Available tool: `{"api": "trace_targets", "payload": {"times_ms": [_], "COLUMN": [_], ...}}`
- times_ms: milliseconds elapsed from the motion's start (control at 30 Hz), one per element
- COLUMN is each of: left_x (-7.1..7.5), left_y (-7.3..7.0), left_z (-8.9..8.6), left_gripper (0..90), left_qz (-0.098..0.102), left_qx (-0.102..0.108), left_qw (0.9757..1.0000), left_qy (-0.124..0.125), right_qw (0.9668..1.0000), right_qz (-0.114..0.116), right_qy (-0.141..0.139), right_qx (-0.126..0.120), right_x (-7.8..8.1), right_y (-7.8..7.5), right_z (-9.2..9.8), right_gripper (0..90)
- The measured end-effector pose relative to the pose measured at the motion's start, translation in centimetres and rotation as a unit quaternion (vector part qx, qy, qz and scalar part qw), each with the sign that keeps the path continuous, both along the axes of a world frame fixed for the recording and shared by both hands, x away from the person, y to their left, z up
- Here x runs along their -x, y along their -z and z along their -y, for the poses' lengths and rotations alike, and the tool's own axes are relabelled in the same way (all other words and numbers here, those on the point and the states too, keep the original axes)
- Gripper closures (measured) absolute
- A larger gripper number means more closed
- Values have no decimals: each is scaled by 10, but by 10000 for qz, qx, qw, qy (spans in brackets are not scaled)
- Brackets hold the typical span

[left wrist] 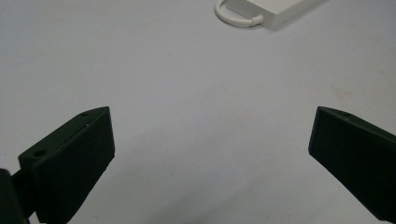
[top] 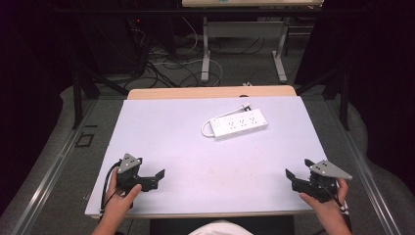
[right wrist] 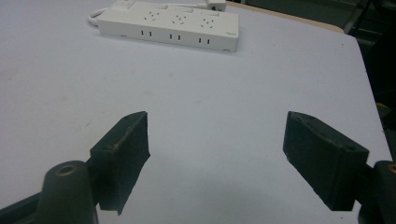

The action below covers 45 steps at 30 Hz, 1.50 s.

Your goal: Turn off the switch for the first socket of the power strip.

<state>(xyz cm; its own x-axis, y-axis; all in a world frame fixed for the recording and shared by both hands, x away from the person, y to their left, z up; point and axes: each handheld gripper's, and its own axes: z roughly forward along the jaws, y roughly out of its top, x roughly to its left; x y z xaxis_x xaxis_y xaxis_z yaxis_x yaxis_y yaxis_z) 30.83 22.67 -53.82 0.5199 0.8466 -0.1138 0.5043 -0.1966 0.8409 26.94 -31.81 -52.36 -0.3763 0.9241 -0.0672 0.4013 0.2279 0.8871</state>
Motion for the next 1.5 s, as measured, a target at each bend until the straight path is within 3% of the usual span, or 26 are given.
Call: {"api": "trace_targets", "payload": {"times_ms": [400,633,867,1167,1500], "left_x": [2,6,7,8,8], "left_y": [-2,-5,-4,-5,-4], "left_z": [1,-2,0,-2,-2], "left_gripper": [1,1,3,5,7], "left_qz": [98,240,202,220,210], "left_qx": [67,-60,-27,-88,-22], "left_qw": [9999,9997,9997,9996,9996], "left_qy": [-84,-91,-121,-152,-190], "right_qw": [9999,9993,9986,9980,9967], "right_qz": [54,183,269,153,13], "right_qy": [-162,-316,-455,-606,-815], "right_qx": [-23,-3,-52,-13,43], "right_x": [-8,-17,-28,-47,-66], "right_y": [-10,-28,-44,-61,-72], "right_z": [-5,-15,-26,-40,-54], "right_gripper": [251,265,278,278,279]}}
